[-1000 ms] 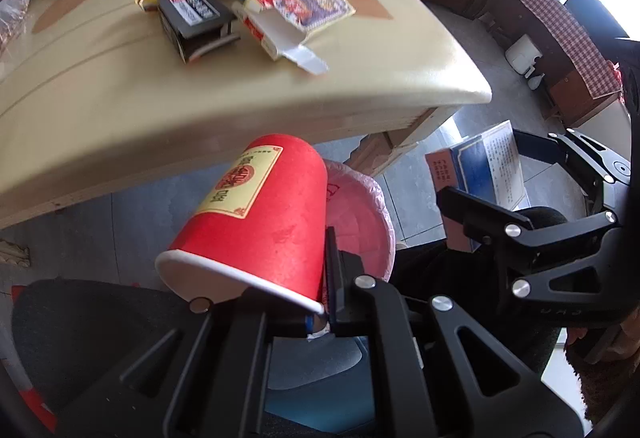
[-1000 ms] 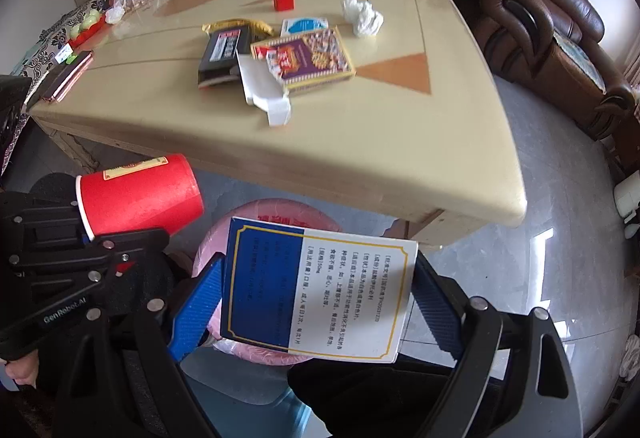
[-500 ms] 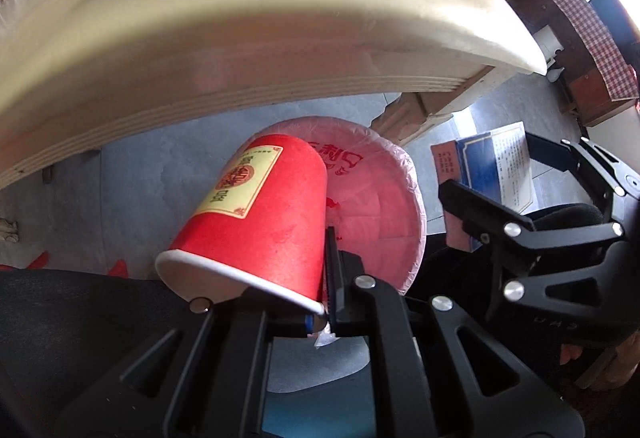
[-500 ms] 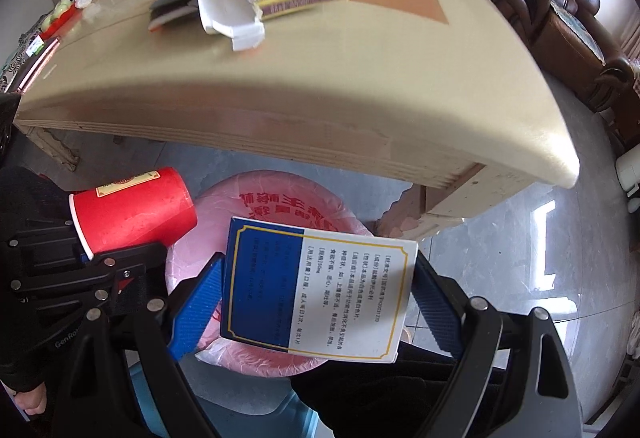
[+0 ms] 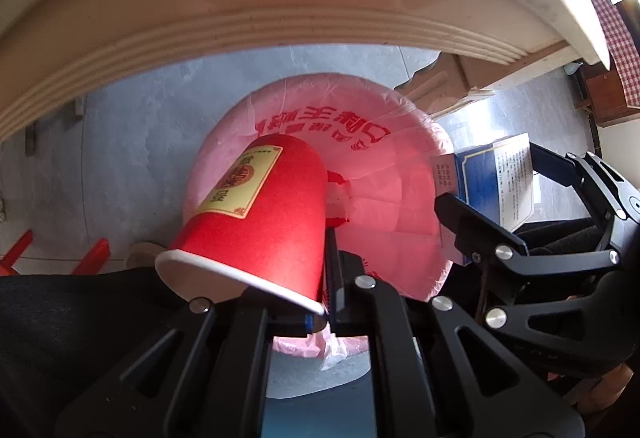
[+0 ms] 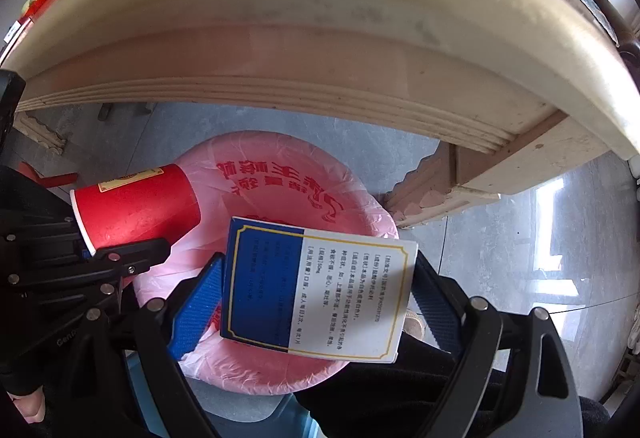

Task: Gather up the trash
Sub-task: 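Carry the red cup and the card box down over the pink trash bin, then open the left tool and the right tool to drop both items into the bin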

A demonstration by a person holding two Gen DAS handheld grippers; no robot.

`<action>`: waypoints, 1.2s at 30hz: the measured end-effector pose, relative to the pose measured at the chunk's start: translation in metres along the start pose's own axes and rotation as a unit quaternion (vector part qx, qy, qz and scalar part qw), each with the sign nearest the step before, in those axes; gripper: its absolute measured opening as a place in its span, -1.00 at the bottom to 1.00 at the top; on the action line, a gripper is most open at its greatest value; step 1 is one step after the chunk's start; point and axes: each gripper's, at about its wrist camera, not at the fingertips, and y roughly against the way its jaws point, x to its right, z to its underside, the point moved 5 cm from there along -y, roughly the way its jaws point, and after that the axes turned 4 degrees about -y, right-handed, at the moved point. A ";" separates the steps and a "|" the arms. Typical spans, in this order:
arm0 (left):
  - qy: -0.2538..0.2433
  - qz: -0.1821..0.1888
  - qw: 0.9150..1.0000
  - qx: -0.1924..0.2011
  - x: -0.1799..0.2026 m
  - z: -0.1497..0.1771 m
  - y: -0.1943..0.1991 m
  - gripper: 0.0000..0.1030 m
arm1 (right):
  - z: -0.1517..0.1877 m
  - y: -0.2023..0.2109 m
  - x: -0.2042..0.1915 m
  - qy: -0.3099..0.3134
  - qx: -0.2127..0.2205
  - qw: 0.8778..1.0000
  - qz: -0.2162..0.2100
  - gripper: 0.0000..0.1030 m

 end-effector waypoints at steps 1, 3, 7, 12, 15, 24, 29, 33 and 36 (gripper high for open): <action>0.002 0.001 1.000 -0.005 -0.001 -0.001 -0.006 -0.88 | 0.000 -0.004 0.001 -0.001 -0.003 1.000 -0.001 0.68; 0.002 -0.001 1.000 -0.009 -0.003 -0.003 -0.012 -0.88 | -0.001 -0.010 0.001 -0.002 -0.009 1.000 -0.002 0.68; 0.008 0.003 1.000 -0.027 -0.008 -0.004 -0.030 -0.88 | 0.001 -0.029 0.001 0.001 -0.026 1.000 0.002 0.69; 0.028 0.004 0.998 -0.050 -0.019 -0.005 -0.050 -0.88 | 0.006 -0.057 -0.002 0.007 -0.055 0.998 -0.005 0.69; 0.036 0.005 0.998 -0.060 -0.024 -0.004 -0.056 -0.88 | 0.007 -0.070 -0.004 0.009 -0.072 0.997 -0.016 0.69; 0.037 0.020 0.995 -0.090 -0.025 -0.004 -0.077 -0.88 | 0.019 -0.099 -0.010 0.019 -0.114 0.992 -0.043 0.69; 0.044 0.019 0.994 -0.102 -0.028 -0.003 -0.082 -0.74 | 0.022 -0.108 -0.012 0.013 -0.128 0.990 -0.053 0.71; 0.045 -0.003 0.994 -0.099 -0.033 -0.004 -0.078 -0.13 | 0.024 -0.113 -0.013 0.018 -0.138 0.989 -0.045 0.71; 0.052 0.017 0.995 -0.082 -0.031 -0.007 -0.069 0.23 | 0.027 -0.112 -0.021 0.032 -0.135 0.989 -0.053 0.71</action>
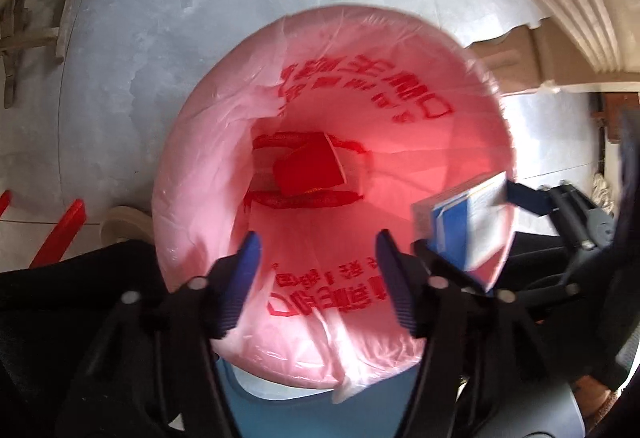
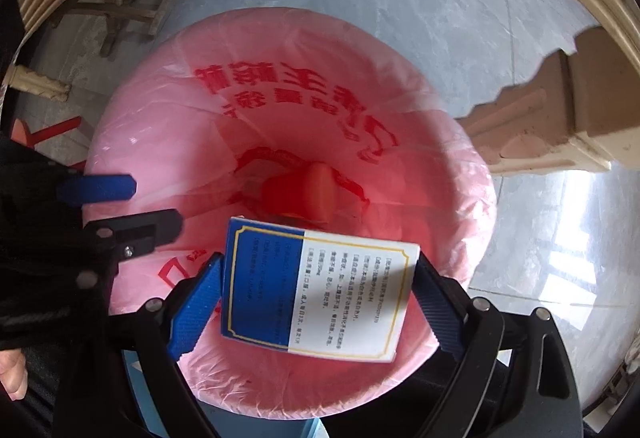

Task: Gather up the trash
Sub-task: 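Open the left tool and the right tool to drop both items into the bin, then raise both tools back over the table toward the remaining items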

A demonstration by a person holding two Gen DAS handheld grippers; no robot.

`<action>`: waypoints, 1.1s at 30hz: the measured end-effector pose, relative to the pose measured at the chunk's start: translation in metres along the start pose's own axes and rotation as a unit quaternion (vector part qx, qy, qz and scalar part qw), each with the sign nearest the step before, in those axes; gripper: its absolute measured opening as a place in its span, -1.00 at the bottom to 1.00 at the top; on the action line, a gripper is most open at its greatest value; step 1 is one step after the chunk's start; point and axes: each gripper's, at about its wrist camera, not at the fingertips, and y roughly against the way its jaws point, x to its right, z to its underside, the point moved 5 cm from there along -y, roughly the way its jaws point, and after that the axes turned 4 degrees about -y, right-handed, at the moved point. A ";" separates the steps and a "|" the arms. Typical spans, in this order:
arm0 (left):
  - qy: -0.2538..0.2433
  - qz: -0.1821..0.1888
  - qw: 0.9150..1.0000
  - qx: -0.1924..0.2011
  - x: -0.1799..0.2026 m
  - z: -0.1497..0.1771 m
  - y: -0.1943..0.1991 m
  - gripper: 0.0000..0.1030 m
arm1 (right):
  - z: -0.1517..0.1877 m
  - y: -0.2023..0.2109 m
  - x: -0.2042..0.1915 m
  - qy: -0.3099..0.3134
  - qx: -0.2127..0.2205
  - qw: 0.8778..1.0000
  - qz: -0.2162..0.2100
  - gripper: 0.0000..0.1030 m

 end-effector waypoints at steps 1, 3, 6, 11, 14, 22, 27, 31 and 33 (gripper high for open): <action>-0.003 -0.004 1.000 0.005 0.001 0.000 0.002 0.29 | 0.000 0.000 -0.003 0.008 0.003 1.000 0.002 0.72; -0.012 -0.022 0.999 0.020 0.002 -0.001 0.007 0.34 | -0.001 -0.001 -0.008 0.011 0.005 1.000 -0.007 0.72; -0.004 -0.018 1.000 0.023 -0.001 -0.002 0.010 0.35 | -0.001 -0.004 -0.006 -0.010 -0.001 0.999 -0.043 0.84; 0.026 -0.006 0.999 0.029 -0.012 -0.004 0.018 0.35 | -0.005 0.002 -0.013 0.012 0.023 0.999 -0.023 0.88; 0.040 0.000 0.999 0.032 -0.016 -0.003 0.020 0.35 | -0.004 0.003 -0.017 0.026 0.022 0.999 -0.018 0.88; 0.019 -0.050 0.997 0.052 -0.012 0.005 0.038 0.35 | 0.003 0.013 -0.015 0.027 0.023 0.999 0.013 0.88; 0.003 -0.073 0.994 0.078 -0.009 0.020 0.079 0.35 | 0.012 0.047 -0.007 0.007 0.047 0.999 0.009 0.88; -0.018 -0.085 0.990 0.112 -0.003 0.038 0.138 0.35 | 0.021 0.111 -0.003 -0.008 0.105 0.994 0.005 0.88; -0.030 -0.101 0.986 0.128 -0.001 0.043 0.168 0.36 | 0.025 0.151 0.004 -0.024 0.142 0.990 0.003 0.88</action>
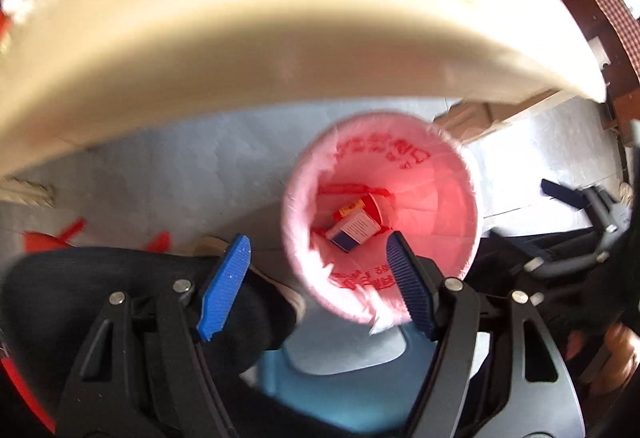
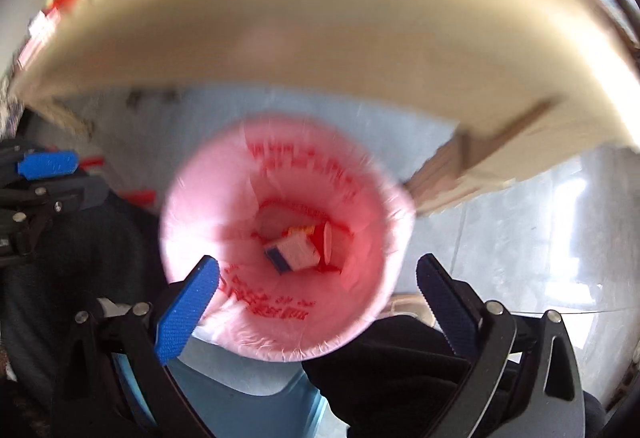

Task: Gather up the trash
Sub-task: 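Raise both tools back over the table toward the remaining items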

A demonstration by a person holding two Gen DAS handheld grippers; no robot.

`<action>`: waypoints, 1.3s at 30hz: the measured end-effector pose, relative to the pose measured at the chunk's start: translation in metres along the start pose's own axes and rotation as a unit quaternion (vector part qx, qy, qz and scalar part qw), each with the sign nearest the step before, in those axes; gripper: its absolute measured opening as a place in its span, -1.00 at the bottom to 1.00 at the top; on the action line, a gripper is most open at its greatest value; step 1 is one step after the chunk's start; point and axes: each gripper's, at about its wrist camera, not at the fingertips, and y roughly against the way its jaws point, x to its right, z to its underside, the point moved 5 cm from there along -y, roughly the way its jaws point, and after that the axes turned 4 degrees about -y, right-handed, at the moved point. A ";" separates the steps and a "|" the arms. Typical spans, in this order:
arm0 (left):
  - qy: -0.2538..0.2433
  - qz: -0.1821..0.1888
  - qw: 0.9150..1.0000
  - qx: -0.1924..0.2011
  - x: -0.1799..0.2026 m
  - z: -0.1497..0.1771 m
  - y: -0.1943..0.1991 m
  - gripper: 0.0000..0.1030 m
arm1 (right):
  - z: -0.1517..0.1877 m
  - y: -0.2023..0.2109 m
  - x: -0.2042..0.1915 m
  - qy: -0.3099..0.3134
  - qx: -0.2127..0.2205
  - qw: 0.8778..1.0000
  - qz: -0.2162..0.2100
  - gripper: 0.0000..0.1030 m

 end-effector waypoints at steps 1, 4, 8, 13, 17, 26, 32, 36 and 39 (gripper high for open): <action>-0.008 -0.011 1.000 0.005 -0.003 -0.003 0.018 0.38 | -0.004 0.015 0.004 -0.008 0.013 1.000 -0.003 0.88; -0.029 -0.016 0.999 0.025 -0.012 -0.021 0.063 0.39 | -0.023 0.065 0.017 -0.027 0.035 0.999 -0.007 0.88; -0.063 -0.048 0.994 0.075 -0.022 -0.057 0.130 0.39 | -0.062 0.127 0.026 -0.014 0.073 0.997 -0.014 0.88; -0.148 -0.075 0.978 0.123 -0.025 -0.115 0.214 0.54 | -0.133 0.198 0.026 0.012 0.115 0.993 -0.016 0.88; -0.203 -0.073 0.966 0.141 -0.022 -0.156 0.251 0.55 | -0.193 0.235 0.020 0.026 0.131 0.991 -0.002 0.88; -0.207 -0.050 0.975 0.062 -0.037 -0.214 0.244 0.55 | -0.277 0.246 0.009 0.034 0.110 0.993 -0.010 0.88; -0.104 -0.006 0.994 -0.010 -0.044 -0.213 0.190 0.55 | -0.310 0.206 0.016 0.022 0.079 0.997 -0.003 0.88; -0.063 0.010 0.997 -0.032 -0.034 -0.214 0.169 0.55 | -0.326 0.188 0.019 0.025 0.064 0.998 -0.005 0.88; -0.025 0.021 0.998 -0.052 -0.032 -0.217 0.162 0.55 | -0.335 0.179 0.019 0.032 0.050 0.998 -0.014 0.88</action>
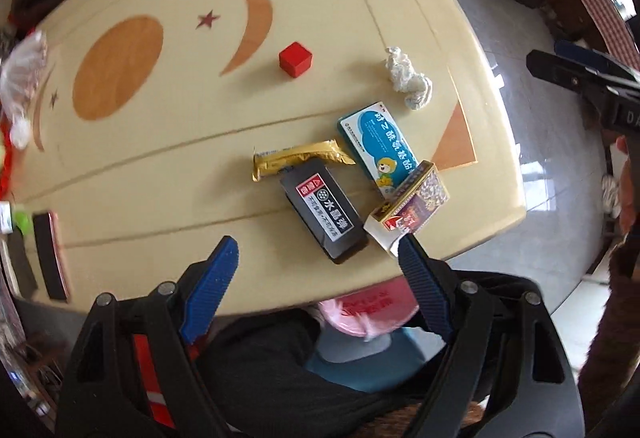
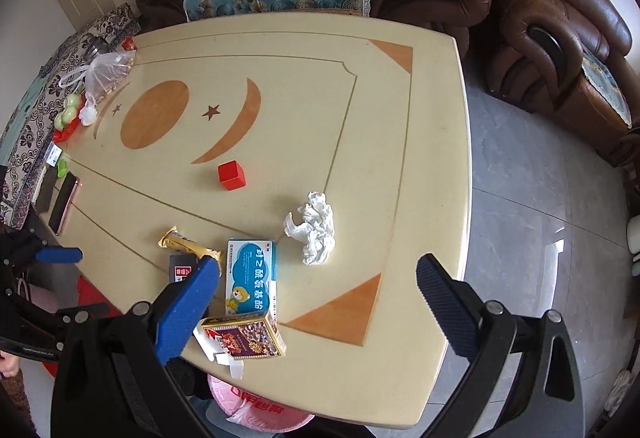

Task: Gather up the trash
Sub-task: 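Raise both tools back over the table toward the remaining items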

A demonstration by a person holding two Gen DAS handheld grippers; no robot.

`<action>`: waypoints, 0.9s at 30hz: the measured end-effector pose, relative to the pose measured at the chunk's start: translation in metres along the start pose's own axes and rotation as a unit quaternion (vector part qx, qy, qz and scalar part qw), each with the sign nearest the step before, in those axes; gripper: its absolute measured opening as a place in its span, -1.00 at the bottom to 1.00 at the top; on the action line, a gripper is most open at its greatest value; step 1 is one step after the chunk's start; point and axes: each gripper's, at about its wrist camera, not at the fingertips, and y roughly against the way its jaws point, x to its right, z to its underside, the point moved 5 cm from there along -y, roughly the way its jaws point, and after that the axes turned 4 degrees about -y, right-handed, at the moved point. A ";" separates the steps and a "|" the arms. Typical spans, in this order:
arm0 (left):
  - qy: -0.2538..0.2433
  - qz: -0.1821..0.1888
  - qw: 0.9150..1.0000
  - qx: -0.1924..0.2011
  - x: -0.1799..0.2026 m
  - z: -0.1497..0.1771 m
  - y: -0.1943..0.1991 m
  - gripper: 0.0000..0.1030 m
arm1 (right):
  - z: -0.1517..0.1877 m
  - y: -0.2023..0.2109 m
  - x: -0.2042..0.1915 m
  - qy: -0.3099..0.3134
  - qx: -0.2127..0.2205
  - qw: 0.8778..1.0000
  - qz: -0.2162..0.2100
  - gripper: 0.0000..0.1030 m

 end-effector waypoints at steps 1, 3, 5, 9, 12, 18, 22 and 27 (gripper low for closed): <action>0.005 -0.001 1.000 -0.002 0.002 -0.002 0.000 0.55 | -0.002 -0.003 0.001 -0.001 -0.005 1.000 -0.008 0.88; 0.012 -0.008 1.000 -0.005 0.006 -0.005 0.003 0.55 | -0.006 -0.006 0.003 -0.005 -0.011 1.000 -0.019 0.88; 0.014 -0.016 1.000 -0.007 0.010 -0.008 0.006 0.55 | -0.009 -0.009 0.004 -0.005 -0.018 1.000 -0.024 0.88; 0.017 -0.037 0.999 -0.015 0.017 -0.012 0.001 0.55 | -0.013 -0.021 0.008 -0.001 -0.035 0.999 -0.027 0.88; 0.017 -0.043 0.999 -0.028 0.021 -0.012 -0.011 0.55 | -0.013 -0.034 0.010 -0.001 -0.048 0.999 -0.026 0.88; 0.045 -0.028 0.997 -0.052 0.022 -0.013 -0.051 0.55 | -0.012 -0.061 0.009 0.003 -0.063 0.998 -0.030 0.88; 0.072 -0.025 0.994 -0.077 0.016 -0.014 -0.083 0.55 | -0.008 -0.084 0.007 0.009 -0.084 0.996 -0.032 0.88; 0.089 -0.023 0.991 -0.094 0.010 -0.018 -0.110 0.55 | -0.006 -0.109 0.006 0.009 -0.105 0.994 -0.029 0.88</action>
